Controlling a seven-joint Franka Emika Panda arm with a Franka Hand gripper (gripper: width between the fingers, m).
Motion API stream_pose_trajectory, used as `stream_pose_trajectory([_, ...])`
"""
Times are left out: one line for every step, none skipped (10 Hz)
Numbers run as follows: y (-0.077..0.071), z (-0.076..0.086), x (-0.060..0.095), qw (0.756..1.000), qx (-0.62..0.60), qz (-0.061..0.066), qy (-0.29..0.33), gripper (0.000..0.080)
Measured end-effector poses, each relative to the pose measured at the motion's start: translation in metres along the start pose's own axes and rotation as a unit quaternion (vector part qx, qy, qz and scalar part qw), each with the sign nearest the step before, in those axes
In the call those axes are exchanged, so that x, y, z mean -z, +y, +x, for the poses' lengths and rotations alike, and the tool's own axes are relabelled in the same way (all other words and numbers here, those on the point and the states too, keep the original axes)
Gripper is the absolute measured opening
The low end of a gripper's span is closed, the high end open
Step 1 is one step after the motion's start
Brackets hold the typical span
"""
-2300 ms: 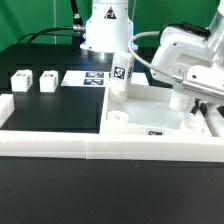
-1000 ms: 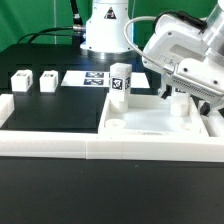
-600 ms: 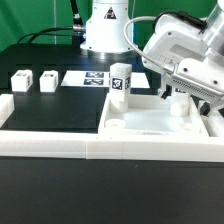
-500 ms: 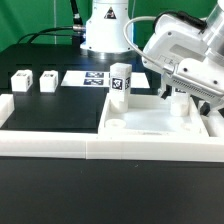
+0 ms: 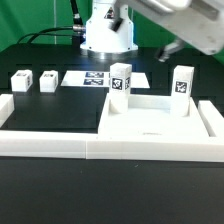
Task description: Assemble square table
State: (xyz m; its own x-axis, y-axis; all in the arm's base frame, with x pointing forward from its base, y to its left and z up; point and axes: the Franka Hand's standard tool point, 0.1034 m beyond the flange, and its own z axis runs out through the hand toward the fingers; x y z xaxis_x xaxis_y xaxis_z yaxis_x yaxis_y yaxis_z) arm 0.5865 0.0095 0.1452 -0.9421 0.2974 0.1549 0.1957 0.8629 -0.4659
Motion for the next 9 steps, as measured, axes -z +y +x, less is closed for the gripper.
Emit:
stream_pose_trajectory([-0.031, 0.001, -0.018, 0.999, -0.043, 0.011, 0.015, 0.0649])
stream_pose_trajectory([-0.049, 0.003, -0.040, 0.997, -0.072, 0.020, 0.029, 0.0649])
stream_pose_trajectory([-0.066, 0.004, -0.059, 0.991, -0.124, 0.022, 0.035, 0.0649])
stream_pose_trajectory([-0.083, 0.008, -0.075, 0.978, -0.203, 0.026, 0.037, 0.0649])
stream_pose_trajectory([-0.083, 0.009, -0.074, 0.971, -0.236, 0.030, 0.038, 0.0649])
stream_pose_trajectory([-0.080, 0.009, -0.074, 0.965, -0.259, 0.031, 0.036, 0.0649])
stream_pose_trajectory([-0.081, 0.009, -0.074, 0.959, -0.280, 0.032, 0.036, 0.0649])
stream_pose_trajectory([-0.080, 0.009, -0.074, 0.946, -0.321, 0.033, 0.035, 0.0649])
stream_pose_trajectory([-0.079, 0.009, -0.074, 0.936, -0.349, 0.034, 0.034, 0.0649])
